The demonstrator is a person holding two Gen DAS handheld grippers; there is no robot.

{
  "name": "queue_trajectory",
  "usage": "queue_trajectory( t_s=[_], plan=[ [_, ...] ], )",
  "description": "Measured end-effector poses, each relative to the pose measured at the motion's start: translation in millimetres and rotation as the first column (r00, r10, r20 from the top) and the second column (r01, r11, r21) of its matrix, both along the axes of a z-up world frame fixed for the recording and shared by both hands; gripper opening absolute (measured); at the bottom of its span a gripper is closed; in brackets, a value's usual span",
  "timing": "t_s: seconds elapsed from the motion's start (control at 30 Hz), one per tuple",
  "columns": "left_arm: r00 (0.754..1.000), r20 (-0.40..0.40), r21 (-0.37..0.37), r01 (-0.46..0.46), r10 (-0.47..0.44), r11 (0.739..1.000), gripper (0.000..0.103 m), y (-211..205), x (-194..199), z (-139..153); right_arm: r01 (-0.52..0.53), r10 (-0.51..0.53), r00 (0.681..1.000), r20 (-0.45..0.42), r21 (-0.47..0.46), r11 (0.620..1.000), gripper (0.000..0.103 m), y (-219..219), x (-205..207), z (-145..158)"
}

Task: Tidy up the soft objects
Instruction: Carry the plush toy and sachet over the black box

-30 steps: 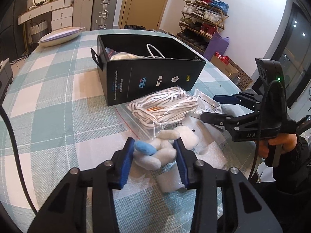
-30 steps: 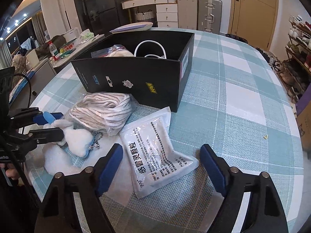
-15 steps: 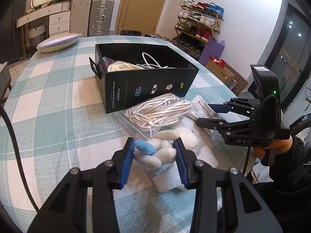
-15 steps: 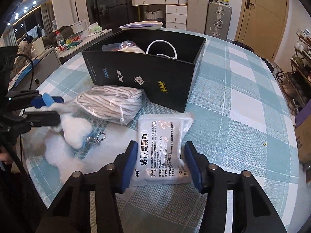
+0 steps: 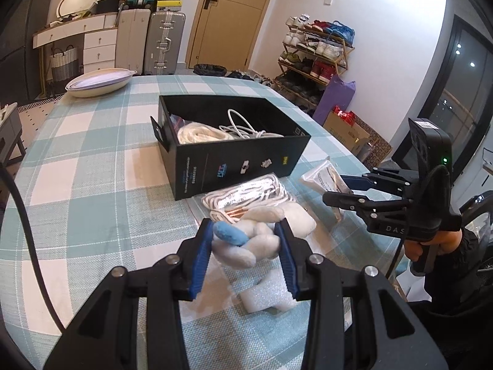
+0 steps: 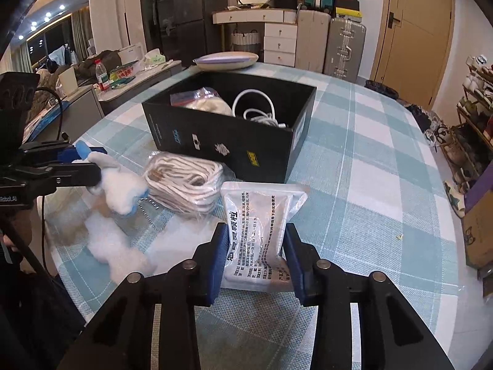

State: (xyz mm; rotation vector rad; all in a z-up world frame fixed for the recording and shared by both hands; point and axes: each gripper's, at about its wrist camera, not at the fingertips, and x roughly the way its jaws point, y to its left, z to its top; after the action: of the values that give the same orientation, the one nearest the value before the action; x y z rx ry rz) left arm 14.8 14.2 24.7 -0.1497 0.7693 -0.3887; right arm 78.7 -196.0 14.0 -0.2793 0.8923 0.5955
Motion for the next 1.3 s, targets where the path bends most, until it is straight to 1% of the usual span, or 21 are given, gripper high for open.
queue_trajectory(
  t_s=[0.13, 0.3, 0.57, 0.8, 0.97, 1.1, 1.2, 1.3],
  plan=[
    [0.999, 0.032, -0.003, -0.034, 0.034, 0.999, 0.039, 5, -1, 7, 0.000, -0.001, 1.000, 0.028, 0.041, 0.999, 0.036, -1, -4, 12],
    [0.995, 0.063, 0.002, -0.071, 0.071, 0.997, 0.039, 10, 2, 14, 0.001, -0.010, 0.998, 0.068, 0.123, 0.992, 0.036, -5, -9, 31],
    [0.987, 0.115, 0.019, -0.112, 0.109, 0.994, 0.039, 12, 5, 25, 0.005, -0.038, 0.991, 0.131, 0.242, 0.970, 0.036, -12, -17, 66],
    [0.978, 0.162, 0.014, -0.138, 0.134, 0.990, 0.039, 11, 15, 39, 0.012, -0.068, 0.985, 0.157, 0.333, 0.943, 0.036, -19, -18, 92],
    [0.968, 0.185, -0.008, -0.170, 0.168, 0.985, 0.040, 14, 25, 49, 0.014, -0.083, 0.981, 0.173, 0.366, 0.930, 0.036, -19, -14, 107],
    [0.960, 0.202, -0.022, -0.193, 0.194, 0.981, 0.039, 17, 34, 55, 0.012, -0.088, 0.978, 0.188, 0.374, 0.927, 0.036, -14, -7, 115],
    [0.954, 0.210, -0.026, -0.213, 0.214, 0.977, 0.039, 18, 42, 58, 0.010, -0.088, 0.978, 0.189, 0.379, 0.925, 0.036, -9, 1, 115],
    [0.949, 0.218, -0.010, -0.232, 0.228, 0.973, 0.039, 17, 51, 58, 0.008, -0.083, 0.980, 0.183, 0.376, 0.926, 0.036, -2, 9, 113]
  ],
)
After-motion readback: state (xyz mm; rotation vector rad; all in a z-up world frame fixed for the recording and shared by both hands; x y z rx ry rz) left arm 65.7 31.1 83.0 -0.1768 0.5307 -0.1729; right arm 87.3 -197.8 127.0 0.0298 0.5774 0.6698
